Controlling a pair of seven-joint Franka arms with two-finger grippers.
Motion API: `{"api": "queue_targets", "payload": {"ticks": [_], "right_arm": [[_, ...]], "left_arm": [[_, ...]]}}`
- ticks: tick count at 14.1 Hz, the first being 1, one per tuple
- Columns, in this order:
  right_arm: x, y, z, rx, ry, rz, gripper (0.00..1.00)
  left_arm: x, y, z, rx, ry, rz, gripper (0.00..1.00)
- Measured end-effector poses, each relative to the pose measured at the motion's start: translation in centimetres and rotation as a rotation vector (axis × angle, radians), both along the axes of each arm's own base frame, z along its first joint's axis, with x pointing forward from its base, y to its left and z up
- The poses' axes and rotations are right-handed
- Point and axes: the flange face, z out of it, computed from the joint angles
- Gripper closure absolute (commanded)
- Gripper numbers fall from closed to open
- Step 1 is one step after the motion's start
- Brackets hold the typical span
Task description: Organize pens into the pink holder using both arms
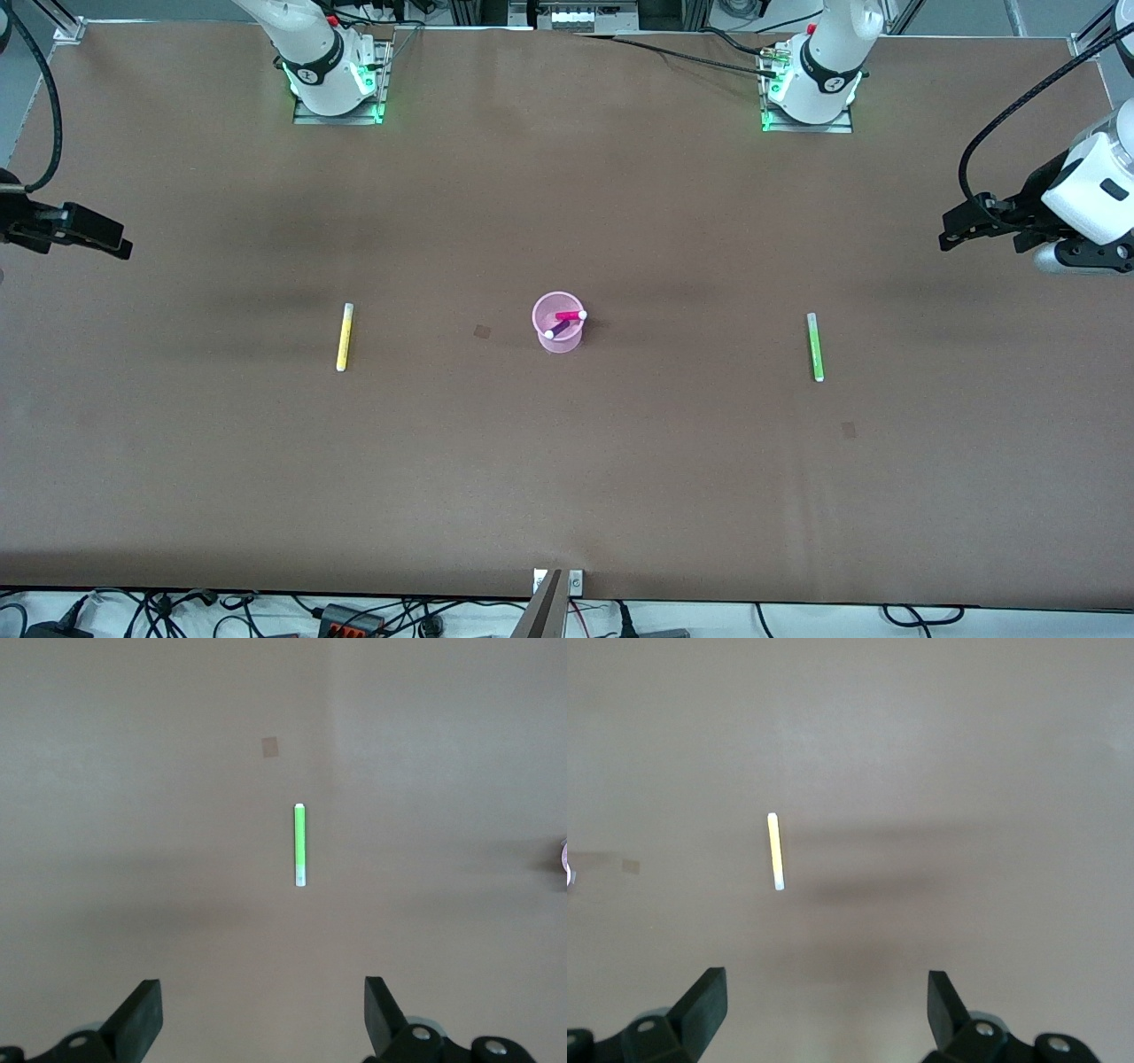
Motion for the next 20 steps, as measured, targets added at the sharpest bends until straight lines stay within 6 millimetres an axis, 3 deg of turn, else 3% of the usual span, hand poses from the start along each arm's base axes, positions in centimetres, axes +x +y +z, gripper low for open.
{"api": "queue_targets", "payload": {"ticks": [3,9,15,20], "right_arm": [[-1.2,0.0,-0.6,0.001,-0.006,0.008,0.0],[-5.6,0.0,-1.8,0.008,-0.032,0.063,0.0],[-5.7,0.0,-1.6,0.007,-0.061,0.076,0.0],[-6.1,-0.1,-3.0,0.008,-0.044,0.075,0.0]], "left_arm": [[0.0,0.0,0.0,0.0,0.0,0.0,0.0],[0.0,0.0,0.0,0.0,0.0,0.0,0.0],[0.0,0.0,0.0,0.0,0.0,0.0,0.0],[0.0,0.0,0.0,0.003,0.0,-0.001,0.0]]}}
